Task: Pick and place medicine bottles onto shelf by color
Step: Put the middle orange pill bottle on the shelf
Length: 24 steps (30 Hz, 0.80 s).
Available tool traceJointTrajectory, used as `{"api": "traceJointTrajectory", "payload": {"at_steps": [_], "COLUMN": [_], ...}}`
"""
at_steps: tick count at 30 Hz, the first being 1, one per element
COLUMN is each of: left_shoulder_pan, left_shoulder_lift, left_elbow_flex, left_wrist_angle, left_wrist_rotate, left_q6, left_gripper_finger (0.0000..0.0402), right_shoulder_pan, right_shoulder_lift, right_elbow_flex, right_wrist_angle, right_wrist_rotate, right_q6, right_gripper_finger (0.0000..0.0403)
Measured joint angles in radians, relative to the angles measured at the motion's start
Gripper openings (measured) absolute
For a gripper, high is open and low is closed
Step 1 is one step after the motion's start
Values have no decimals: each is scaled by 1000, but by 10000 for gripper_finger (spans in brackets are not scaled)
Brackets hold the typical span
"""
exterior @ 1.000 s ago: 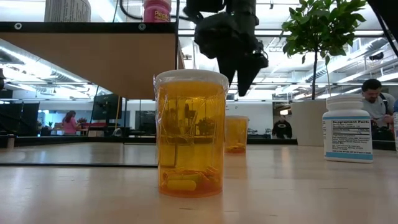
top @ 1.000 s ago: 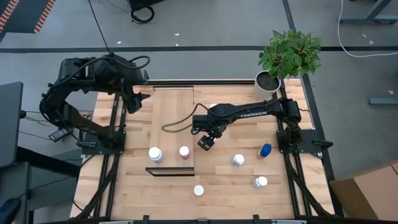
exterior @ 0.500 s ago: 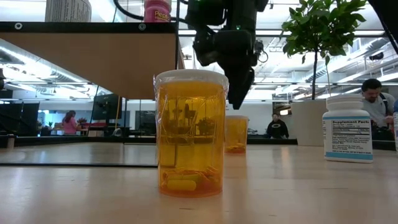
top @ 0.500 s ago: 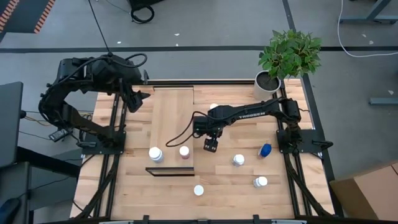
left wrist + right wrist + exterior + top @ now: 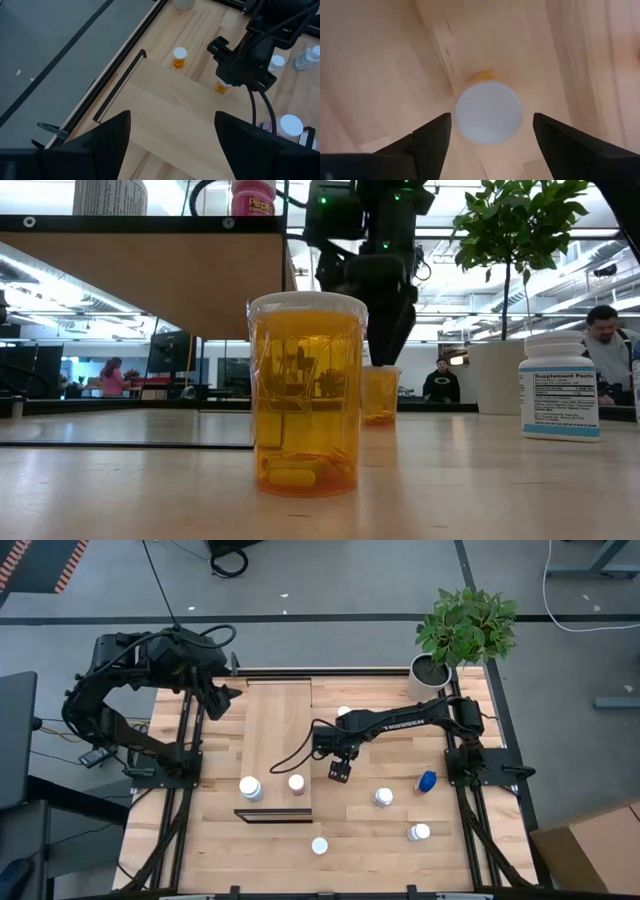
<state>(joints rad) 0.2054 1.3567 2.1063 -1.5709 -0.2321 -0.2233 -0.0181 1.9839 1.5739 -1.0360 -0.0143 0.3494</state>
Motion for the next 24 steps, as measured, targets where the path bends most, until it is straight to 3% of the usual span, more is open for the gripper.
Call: {"api": "traceJointTrajectory", "payload": {"at_steps": [18, 24], "left_shoulder_pan": [0, 0], "left_shoulder_lift": [0, 0], "left_elbow_flex": [0, 0], "left_wrist_angle": [0, 0], "left_wrist_rotate": [0, 0], "left_q6": [1, 10], "left_gripper_finger": [293, 293], "right_shoulder_pan": [1, 1], "right_shoulder_lift": [0, 0], "right_elbow_flex": [-11, -11], "right_wrist_angle": [54, 52], "right_wrist_rotate": [40, 27], "right_q6": [51, 51], "right_gripper_finger": [289, 270]}}
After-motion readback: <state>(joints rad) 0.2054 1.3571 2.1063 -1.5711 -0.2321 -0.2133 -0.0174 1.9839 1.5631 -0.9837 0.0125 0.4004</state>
